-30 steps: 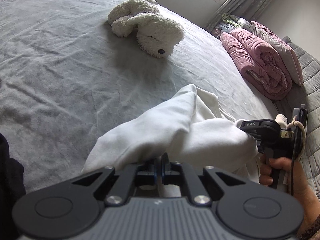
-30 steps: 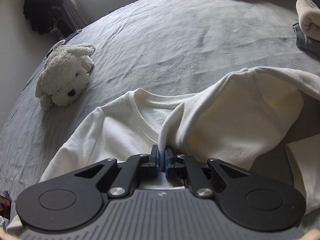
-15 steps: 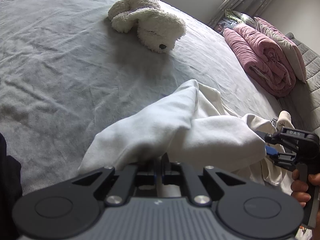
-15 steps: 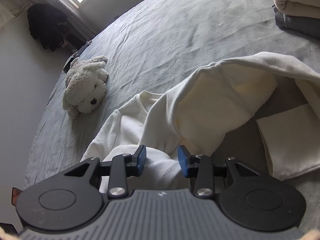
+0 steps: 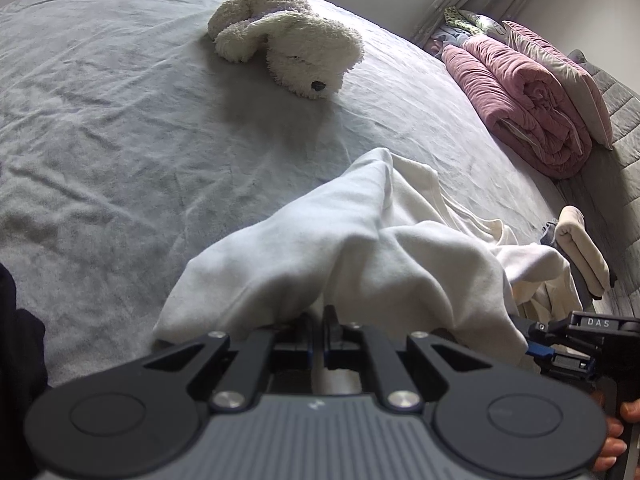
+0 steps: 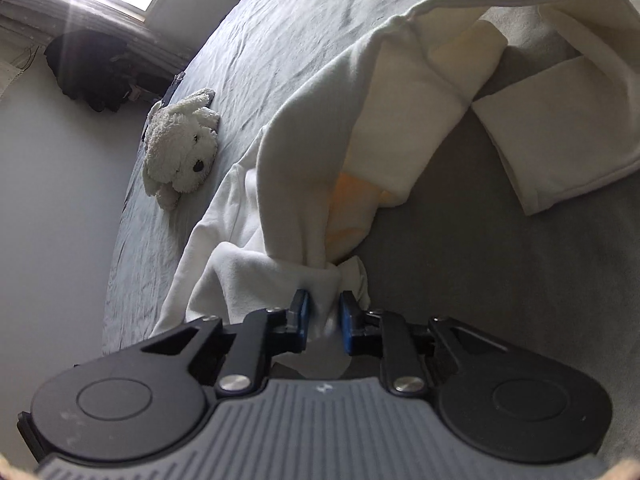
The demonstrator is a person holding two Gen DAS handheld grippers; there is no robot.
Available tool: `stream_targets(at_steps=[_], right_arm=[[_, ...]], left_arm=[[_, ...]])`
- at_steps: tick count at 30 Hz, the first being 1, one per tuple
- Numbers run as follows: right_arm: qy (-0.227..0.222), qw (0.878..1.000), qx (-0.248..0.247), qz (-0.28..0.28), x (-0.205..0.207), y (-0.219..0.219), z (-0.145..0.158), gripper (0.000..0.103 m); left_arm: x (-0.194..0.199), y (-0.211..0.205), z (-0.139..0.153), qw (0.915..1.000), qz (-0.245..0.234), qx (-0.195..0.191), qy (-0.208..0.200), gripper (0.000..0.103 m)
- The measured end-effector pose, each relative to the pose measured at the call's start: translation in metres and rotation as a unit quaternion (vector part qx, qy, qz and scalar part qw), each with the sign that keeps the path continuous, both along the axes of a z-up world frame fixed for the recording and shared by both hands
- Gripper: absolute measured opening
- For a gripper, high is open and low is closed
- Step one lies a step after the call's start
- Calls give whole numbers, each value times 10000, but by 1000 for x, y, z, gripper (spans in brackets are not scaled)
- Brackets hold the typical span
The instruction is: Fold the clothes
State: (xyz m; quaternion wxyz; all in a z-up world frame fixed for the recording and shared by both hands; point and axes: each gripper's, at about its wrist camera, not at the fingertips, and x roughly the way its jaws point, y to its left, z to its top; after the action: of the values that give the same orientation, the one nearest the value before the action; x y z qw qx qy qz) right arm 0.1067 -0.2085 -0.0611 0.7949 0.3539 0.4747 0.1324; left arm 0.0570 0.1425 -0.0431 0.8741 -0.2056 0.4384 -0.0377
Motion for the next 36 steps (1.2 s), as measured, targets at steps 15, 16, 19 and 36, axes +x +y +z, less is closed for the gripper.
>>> stream_targets(at_steps=[15, 16, 19, 36], right_arm=[[-1256, 9844, -1147, -450, -91, -8, 76, 13], [-1292, 9825, -1267, -441, -100, -9, 80, 13], [-1310, 9785, -1542, -389, -122, -12, 88, 13], [-780, 9836, -1590, -332, -168, -31, 63, 32]], left_arm=[[-40, 8, 22, 9941, -768, -760, -133, 4], [-43, 8, 23, 9930, -859, -795, -149, 4], [-55, 9, 25, 9894, -1123, -908, -141, 4], [-87, 29, -13, 9847, -1612, -401, 533, 6]])
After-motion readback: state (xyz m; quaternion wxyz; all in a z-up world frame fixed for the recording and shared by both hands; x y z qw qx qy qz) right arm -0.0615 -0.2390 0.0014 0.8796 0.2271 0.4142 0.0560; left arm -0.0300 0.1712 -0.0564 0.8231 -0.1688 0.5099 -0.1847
